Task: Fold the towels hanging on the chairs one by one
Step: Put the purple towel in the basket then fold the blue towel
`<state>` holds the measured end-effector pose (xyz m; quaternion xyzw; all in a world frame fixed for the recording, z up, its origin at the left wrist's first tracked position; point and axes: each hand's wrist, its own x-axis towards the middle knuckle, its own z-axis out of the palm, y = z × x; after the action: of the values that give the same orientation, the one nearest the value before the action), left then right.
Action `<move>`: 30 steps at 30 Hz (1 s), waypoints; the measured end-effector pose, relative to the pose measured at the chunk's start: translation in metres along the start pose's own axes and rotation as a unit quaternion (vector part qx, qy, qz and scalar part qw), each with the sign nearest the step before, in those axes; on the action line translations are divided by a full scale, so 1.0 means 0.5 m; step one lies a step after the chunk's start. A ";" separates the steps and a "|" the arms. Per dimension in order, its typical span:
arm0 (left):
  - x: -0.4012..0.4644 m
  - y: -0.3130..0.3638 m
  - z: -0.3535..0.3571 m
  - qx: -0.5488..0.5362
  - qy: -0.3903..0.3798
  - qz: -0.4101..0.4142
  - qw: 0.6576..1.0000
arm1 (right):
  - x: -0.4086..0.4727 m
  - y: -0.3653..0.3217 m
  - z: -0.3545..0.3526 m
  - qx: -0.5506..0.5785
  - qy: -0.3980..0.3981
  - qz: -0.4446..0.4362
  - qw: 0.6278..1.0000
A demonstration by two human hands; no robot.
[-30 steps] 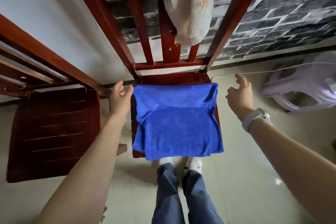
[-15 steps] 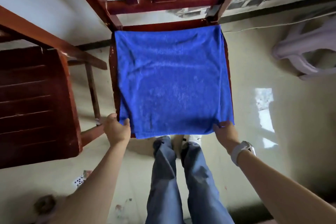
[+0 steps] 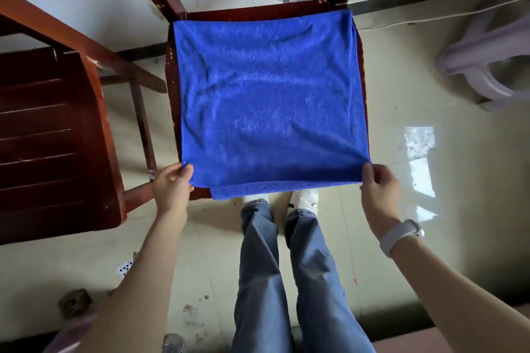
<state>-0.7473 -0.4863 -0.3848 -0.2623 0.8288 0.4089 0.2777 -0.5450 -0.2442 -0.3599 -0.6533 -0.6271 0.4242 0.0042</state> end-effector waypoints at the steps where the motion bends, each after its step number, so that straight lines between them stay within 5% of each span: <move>1: -0.013 0.002 -0.012 -0.045 -0.042 -0.026 0.998 | -0.007 -0.004 -0.015 0.002 0.025 -0.030 0.999; 3: -0.038 -0.014 -0.030 -0.054 -0.085 -0.069 0.993 | -0.010 0.007 -0.029 -0.011 0.042 -0.035 0.998; 8: -0.059 -0.087 0.002 0.054 -0.046 -0.129 0.989 | 0.020 0.061 -0.012 -0.035 -0.070 0.067 0.995; 14: -0.108 -0.097 0.047 -0.091 -0.100 -0.153 0.979 | 0.022 0.058 -0.010 0.019 -0.107 0.075 0.991; 18: -0.119 -0.107 0.059 -0.074 -0.083 -0.103 0.988 | 0.020 0.070 -0.013 0.017 -0.124 0.069 0.990; 23: -0.129 -0.111 0.053 -0.017 -0.041 -0.036 0.998 | 0.025 0.069 -0.011 0.105 -0.086 0.134 0.982; 26: -0.136 -0.097 0.048 -0.060 -0.034 -0.052 0.996 | 0.033 0.056 -0.011 0.220 -0.076 0.210 0.950; 30: -0.140 -0.083 0.037 -0.127 -0.028 -0.101 0.986 | 0.037 0.031 0.001 0.238 -0.059 0.206 0.947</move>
<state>-0.6660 -0.4786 -0.3691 -0.3666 0.7309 0.4880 0.3053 -0.5354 -0.2324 -0.3785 -0.7223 -0.3592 0.5900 0.0352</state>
